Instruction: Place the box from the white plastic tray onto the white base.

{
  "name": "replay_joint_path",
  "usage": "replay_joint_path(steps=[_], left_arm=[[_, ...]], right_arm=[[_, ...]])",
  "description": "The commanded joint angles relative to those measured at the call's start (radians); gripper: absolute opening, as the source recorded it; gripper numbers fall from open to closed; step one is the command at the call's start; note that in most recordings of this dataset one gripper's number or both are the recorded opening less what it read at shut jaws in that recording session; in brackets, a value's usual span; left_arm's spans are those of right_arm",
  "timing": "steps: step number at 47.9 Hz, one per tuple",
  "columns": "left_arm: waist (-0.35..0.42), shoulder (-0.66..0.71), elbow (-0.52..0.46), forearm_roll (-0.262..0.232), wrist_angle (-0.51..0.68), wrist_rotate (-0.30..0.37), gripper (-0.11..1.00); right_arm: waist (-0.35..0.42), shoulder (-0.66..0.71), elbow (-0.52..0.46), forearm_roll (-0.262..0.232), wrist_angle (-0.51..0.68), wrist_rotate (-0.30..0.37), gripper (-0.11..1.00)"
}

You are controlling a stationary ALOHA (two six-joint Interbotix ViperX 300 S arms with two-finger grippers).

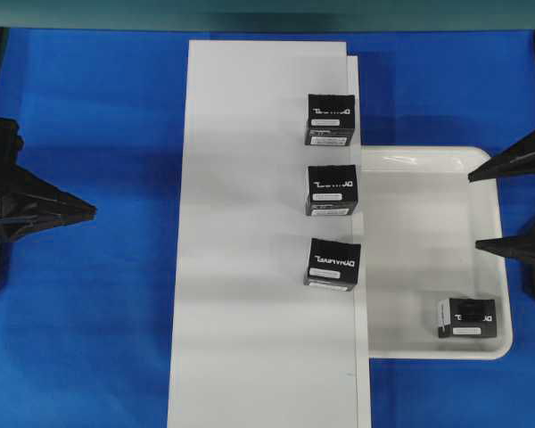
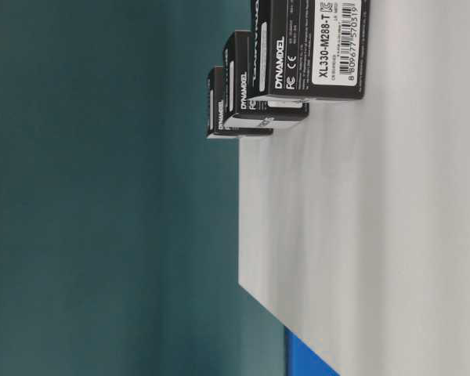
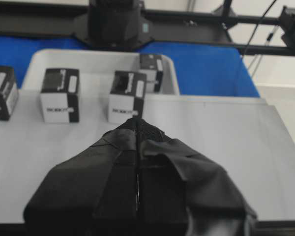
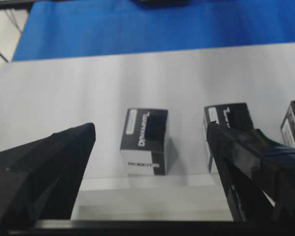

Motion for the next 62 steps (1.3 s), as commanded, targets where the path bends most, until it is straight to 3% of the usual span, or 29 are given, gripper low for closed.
replay_joint_path(steps=[1,62], left_arm=[[-0.002,0.005,-0.015,0.002,-0.008,0.002,-0.07],[-0.008,0.005,-0.015,0.002,-0.008,-0.003,-0.07]], right_arm=[[-0.003,0.0,-0.006,-0.002,-0.011,0.0,0.98],[-0.023,-0.034,0.017,0.003,-0.035,0.002,0.98]])
